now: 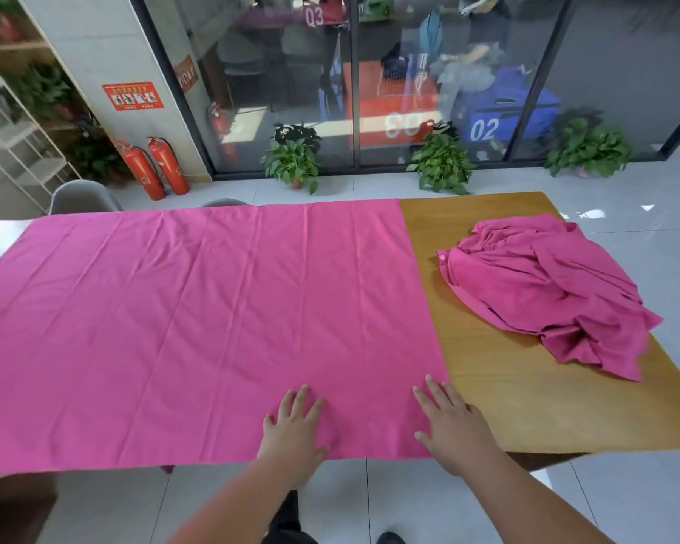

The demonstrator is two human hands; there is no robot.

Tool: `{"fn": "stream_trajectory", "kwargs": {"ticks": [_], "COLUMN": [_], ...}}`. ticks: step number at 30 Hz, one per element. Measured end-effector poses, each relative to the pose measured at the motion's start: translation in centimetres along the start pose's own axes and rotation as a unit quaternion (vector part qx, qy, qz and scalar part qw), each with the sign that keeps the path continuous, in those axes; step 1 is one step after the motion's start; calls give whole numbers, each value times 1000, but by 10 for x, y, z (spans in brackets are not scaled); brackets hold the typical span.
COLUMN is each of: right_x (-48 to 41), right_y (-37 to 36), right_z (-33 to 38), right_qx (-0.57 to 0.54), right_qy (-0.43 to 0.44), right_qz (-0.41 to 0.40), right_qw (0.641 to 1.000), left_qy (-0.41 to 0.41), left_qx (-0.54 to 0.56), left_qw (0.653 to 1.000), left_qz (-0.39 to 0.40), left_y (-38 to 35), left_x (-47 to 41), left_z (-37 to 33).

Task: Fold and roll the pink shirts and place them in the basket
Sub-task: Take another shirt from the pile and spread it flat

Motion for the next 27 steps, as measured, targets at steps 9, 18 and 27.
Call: {"fn": "stream_trajectory", "kwargs": {"ticks": [9, 18, 27], "right_x": [2, 3, -11], "right_y": [-4, 7, 15], "right_z": [-25, -7, 110], "right_qx": [32, 39, 0], "right_qy": [42, 34, 69], "right_qz": [6, -14, -8], "right_qw": [999, 999, 998], "left_qy": [69, 65, 66], "left_qx": [51, 86, 91], "left_qw": [996, 994, 993], "left_qz": [-10, -26, -40], "left_y": [-9, -5, 8], "left_x": [33, 39, 59], "left_z": [23, 41, 119]}}
Point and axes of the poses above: each hand's wrist, its own x-axis away from the middle knuckle, its own y-axis out of the back of the hand, z = x × y, the point moved 1 cm from there along -x, towards the middle knuckle, and after that the axes turned 3 degrees about z, right-handed, at the moved point
